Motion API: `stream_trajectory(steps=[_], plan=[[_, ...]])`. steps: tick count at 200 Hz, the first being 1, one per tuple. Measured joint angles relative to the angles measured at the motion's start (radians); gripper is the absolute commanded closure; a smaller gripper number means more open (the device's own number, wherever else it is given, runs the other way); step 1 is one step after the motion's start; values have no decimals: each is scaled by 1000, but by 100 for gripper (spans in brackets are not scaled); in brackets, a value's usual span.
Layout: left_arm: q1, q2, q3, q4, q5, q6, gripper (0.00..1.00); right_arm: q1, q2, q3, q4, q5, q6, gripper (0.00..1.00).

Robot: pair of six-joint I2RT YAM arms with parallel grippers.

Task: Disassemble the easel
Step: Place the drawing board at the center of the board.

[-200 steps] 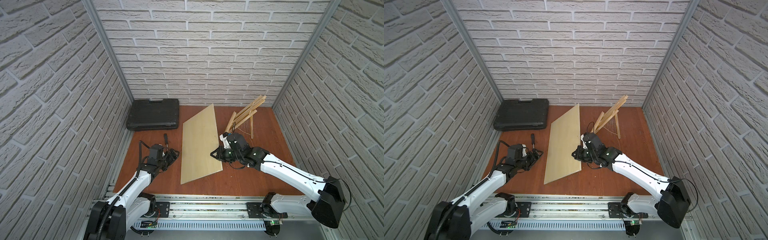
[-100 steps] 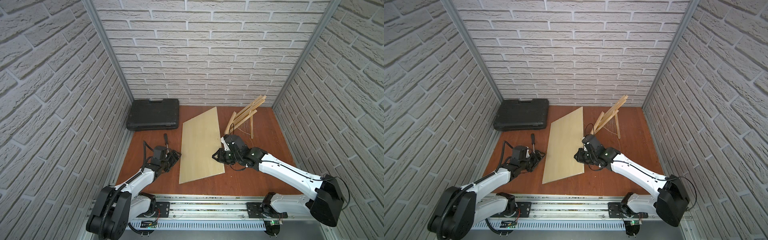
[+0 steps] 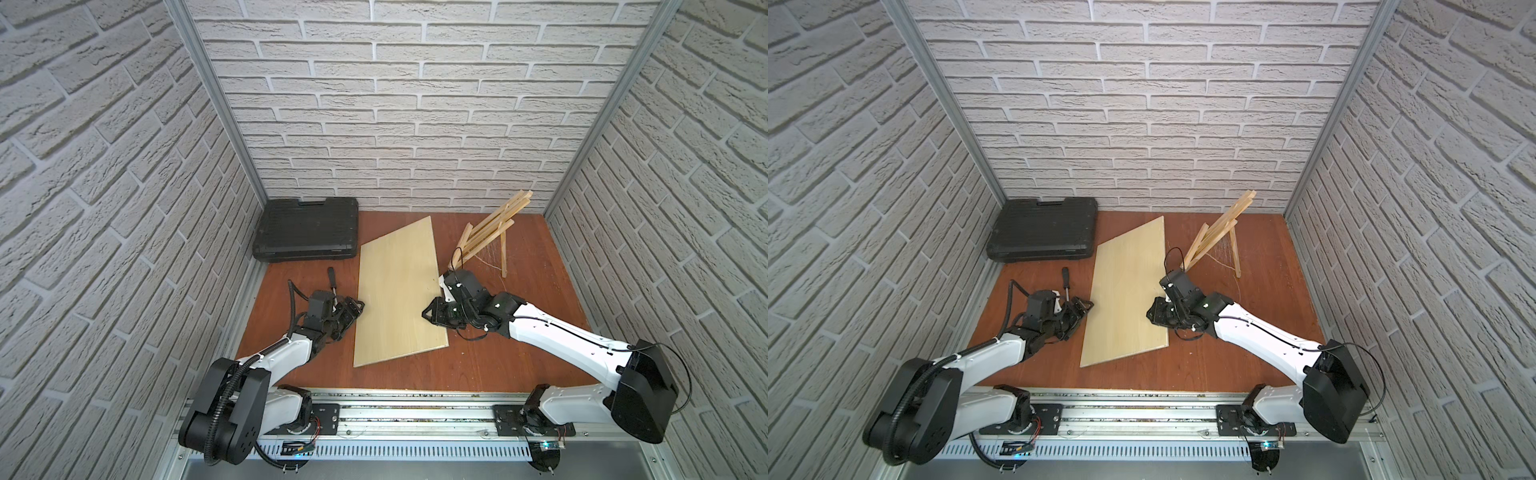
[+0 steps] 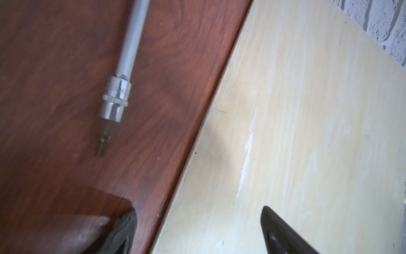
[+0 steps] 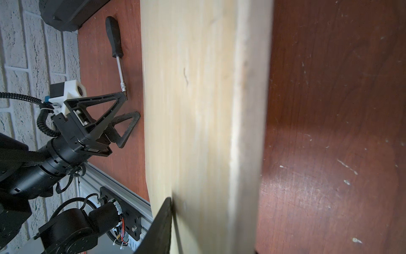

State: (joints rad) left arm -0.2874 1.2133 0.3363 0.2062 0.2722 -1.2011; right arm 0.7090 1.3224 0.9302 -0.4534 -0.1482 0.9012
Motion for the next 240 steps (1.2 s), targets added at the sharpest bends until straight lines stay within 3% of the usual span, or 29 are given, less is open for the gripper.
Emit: stream_trajectory(steps=[31, 127, 216, 240], plan=[[0, 17, -2, 32, 3, -6, 12, 0, -1, -6, 2, 2, 0, 67], [-22, 57, -32, 166, -3, -52, 12, -14, 63, -27, -20, 43, -45, 52], [-21, 47, -37, 167, -35, -52, 11, -34, 120, -44, 6, 42, -57, 49], [-21, 47, -37, 167, -34, -51, 11, -38, 127, -47, -11, 82, -67, 43]])
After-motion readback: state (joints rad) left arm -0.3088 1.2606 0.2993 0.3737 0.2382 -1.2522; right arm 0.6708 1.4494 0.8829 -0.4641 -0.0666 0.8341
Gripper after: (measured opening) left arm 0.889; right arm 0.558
